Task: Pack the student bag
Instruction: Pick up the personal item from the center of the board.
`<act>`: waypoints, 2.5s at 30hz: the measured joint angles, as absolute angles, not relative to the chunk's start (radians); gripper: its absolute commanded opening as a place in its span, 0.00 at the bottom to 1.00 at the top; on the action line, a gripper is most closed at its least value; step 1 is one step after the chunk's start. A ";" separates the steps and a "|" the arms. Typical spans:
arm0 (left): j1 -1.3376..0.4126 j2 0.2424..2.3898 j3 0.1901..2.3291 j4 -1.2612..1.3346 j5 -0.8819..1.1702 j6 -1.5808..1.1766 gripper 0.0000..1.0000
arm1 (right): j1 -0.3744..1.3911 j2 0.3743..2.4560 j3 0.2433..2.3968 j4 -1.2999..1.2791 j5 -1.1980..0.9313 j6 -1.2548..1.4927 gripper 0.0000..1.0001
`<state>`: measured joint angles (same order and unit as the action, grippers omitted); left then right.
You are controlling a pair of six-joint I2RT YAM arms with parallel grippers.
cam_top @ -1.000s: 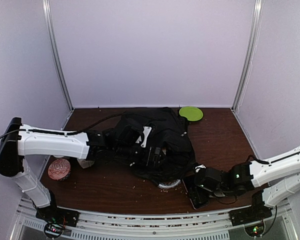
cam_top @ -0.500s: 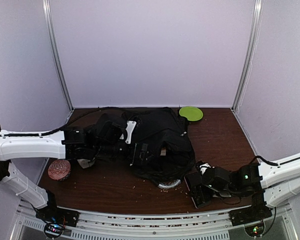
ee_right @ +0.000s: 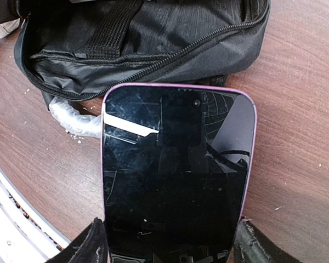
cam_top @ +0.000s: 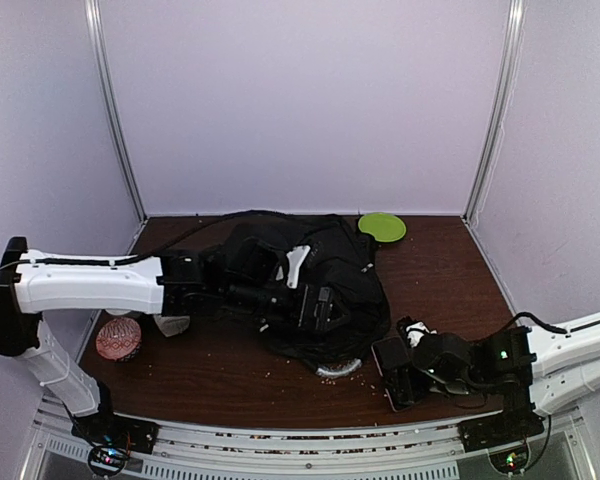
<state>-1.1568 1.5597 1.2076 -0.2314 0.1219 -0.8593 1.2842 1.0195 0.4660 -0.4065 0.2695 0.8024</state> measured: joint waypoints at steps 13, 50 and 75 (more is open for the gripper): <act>-1.161 1.846 1.348 -0.127 0.311 -1.047 0.84 | 1.285 0.990 0.464 -0.397 0.292 0.787 0.41; -1.127 2.029 1.454 -0.089 0.452 -1.141 0.51 | 1.285 0.935 0.467 -0.396 0.293 0.778 0.41; -1.124 2.030 1.453 -0.052 0.453 -1.151 0.17 | 1.285 0.871 0.467 -0.353 0.258 0.765 0.41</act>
